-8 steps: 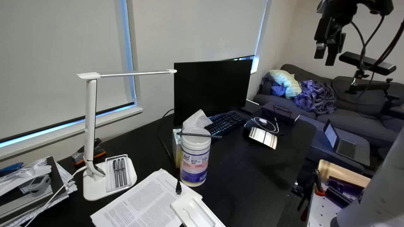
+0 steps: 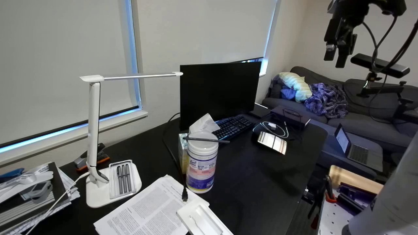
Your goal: Move the tissue box to the left
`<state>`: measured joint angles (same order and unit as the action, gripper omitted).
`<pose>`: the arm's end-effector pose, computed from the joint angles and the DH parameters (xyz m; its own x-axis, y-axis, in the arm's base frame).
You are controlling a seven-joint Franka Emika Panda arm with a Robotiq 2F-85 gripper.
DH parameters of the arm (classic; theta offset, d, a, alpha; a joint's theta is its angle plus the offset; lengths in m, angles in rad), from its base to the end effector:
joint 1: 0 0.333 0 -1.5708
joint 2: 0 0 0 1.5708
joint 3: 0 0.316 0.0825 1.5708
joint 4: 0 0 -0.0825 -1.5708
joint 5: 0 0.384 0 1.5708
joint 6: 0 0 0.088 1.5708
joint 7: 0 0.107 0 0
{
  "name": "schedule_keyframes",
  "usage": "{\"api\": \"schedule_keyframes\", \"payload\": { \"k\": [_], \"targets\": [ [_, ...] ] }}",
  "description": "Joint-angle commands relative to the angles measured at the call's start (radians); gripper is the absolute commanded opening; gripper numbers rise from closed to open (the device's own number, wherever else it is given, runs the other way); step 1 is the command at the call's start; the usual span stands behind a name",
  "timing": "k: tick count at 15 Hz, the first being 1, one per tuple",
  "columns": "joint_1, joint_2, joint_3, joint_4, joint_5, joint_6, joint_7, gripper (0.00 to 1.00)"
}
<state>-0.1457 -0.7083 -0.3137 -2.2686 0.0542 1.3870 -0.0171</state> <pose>0.2747 -0.1598 0.5813 0.9325 -0.3094 -0.1860 -0.3501 -0.9008 -0.2567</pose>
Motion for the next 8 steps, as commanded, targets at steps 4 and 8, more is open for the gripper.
{"api": "schedule_keyframes", "payload": {
  "k": [4,8],
  "targets": [
    [-0.030,0.110,0.057,0.010,0.087,0.206,0.063,1.00],
    [-0.037,0.215,0.103,0.006,0.101,0.408,0.158,1.00]
  ]
}}
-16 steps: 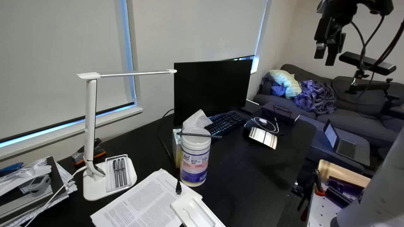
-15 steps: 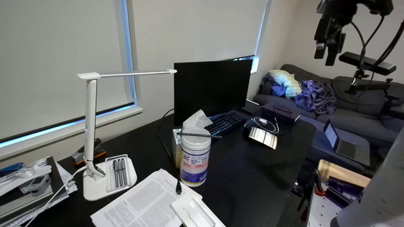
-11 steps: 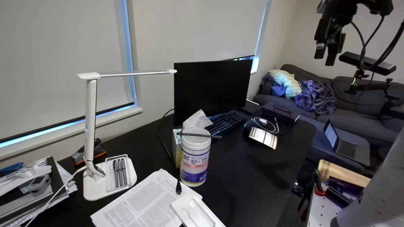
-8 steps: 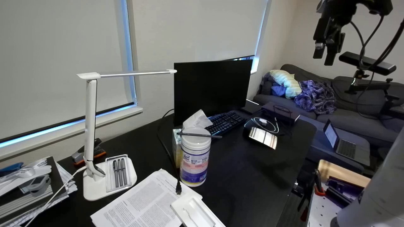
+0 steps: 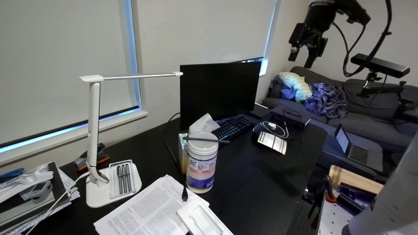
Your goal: Move the tissue box to the left
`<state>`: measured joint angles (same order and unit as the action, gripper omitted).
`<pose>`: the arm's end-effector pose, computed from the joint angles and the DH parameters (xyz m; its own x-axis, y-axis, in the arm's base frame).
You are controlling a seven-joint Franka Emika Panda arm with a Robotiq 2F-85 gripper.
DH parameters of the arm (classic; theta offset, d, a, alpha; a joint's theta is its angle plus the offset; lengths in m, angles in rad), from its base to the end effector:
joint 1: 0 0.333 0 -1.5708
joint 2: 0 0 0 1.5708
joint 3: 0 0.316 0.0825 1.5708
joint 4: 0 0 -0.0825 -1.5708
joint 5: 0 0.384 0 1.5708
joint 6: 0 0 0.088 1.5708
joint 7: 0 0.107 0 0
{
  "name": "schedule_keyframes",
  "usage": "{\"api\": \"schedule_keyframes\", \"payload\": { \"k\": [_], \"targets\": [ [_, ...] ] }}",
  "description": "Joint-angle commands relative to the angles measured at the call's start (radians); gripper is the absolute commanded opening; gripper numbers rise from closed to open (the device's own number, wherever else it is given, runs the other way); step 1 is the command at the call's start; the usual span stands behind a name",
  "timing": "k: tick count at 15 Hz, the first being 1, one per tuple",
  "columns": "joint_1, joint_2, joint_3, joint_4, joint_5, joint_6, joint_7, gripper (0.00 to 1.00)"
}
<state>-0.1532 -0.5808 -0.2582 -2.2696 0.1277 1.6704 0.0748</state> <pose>0.3435 -0.1552 0.5651 0.8989 -0.4347 -0.0556 -0.4334 -0.8627 -0.2605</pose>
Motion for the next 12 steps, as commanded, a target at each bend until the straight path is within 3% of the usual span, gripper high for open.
{"api": "schedule_keyframes", "payload": {
  "k": [1,7,12],
  "targets": [
    [-0.026,0.122,0.058,0.009,0.028,0.184,0.088,1.00],
    [-0.010,0.322,0.129,0.014,0.008,0.478,0.267,1.00],
    [0.017,0.456,0.168,0.028,-0.002,0.512,0.293,1.00]
  ]
}}
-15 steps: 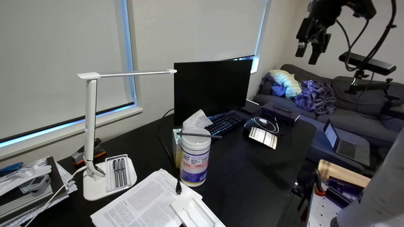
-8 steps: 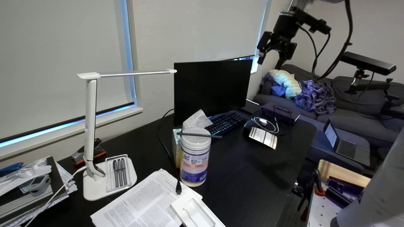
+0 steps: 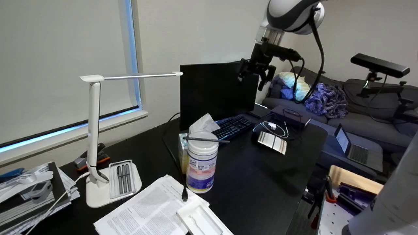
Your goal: Move the tissue box to the left
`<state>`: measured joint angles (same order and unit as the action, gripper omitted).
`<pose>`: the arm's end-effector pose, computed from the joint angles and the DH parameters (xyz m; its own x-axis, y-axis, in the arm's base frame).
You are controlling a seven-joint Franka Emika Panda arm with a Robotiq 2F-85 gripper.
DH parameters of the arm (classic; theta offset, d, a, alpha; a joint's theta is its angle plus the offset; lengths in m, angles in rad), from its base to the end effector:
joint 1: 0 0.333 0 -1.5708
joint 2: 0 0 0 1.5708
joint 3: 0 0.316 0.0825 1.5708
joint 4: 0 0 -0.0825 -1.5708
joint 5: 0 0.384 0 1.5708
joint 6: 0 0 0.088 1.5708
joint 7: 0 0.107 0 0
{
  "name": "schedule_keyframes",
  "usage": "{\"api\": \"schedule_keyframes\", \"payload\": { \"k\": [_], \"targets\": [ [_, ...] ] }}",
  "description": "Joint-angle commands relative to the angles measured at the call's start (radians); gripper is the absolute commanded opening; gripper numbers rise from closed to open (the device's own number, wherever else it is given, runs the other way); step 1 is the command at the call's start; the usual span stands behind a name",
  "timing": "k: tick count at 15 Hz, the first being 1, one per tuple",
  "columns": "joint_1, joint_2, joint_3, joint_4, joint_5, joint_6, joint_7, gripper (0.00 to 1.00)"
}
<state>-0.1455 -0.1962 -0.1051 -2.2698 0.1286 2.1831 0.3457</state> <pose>0.4803 -0.1195 0.4493 0.7841 -0.6185 0.0516 -0.6049 -0.7802 -0.1595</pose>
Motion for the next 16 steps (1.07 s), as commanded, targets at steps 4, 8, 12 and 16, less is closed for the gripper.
{"api": "schedule_keyframes", "payload": {
  "k": [4,8,12,16],
  "targets": [
    [0.013,0.069,0.009,0.010,-0.001,0.000,0.001,1.00],
    [0.023,0.106,0.014,0.029,0.021,-0.011,-0.005,1.00],
    [0.055,0.204,0.038,0.054,0.014,0.022,0.051,1.00],
    [0.091,0.308,0.054,0.089,-0.006,0.106,0.129,1.00]
  ]
}}
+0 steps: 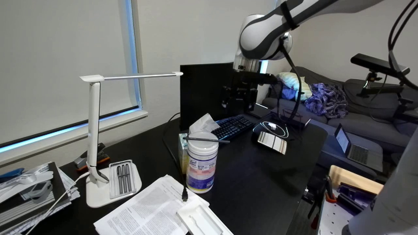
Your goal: Move the tissue box to the left
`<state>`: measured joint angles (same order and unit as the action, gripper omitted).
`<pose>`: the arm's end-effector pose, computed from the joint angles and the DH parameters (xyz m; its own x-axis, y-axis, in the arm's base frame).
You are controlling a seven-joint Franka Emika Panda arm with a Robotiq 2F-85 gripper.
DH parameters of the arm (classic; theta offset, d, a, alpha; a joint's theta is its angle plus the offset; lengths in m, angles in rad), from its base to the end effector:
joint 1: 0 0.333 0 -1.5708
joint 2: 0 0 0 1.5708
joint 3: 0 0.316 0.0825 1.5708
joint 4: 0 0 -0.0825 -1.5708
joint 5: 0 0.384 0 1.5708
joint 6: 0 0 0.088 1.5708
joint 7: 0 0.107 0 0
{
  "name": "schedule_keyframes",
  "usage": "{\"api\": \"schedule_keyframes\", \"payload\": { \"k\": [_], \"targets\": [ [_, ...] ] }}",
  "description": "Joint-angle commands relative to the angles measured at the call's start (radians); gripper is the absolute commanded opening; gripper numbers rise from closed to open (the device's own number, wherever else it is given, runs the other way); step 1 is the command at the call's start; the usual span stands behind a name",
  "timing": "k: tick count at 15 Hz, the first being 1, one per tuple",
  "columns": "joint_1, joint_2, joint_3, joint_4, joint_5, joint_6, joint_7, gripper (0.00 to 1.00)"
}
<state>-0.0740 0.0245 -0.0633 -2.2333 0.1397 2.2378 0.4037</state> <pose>0.5211 -0.0678 0.3586 0.8088 -0.5845 -0.0642 -0.5880 -0.8040 -0.0880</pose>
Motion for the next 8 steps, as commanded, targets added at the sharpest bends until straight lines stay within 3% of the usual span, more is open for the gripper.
{"api": "schedule_keyframes", "payload": {
  "k": [1,8],
  "targets": [
    [0.031,0.110,0.012,0.062,-0.031,0.067,0.090,1.00],
    [0.105,0.256,-0.002,0.128,-0.085,0.119,0.179,1.00]
  ]
}}
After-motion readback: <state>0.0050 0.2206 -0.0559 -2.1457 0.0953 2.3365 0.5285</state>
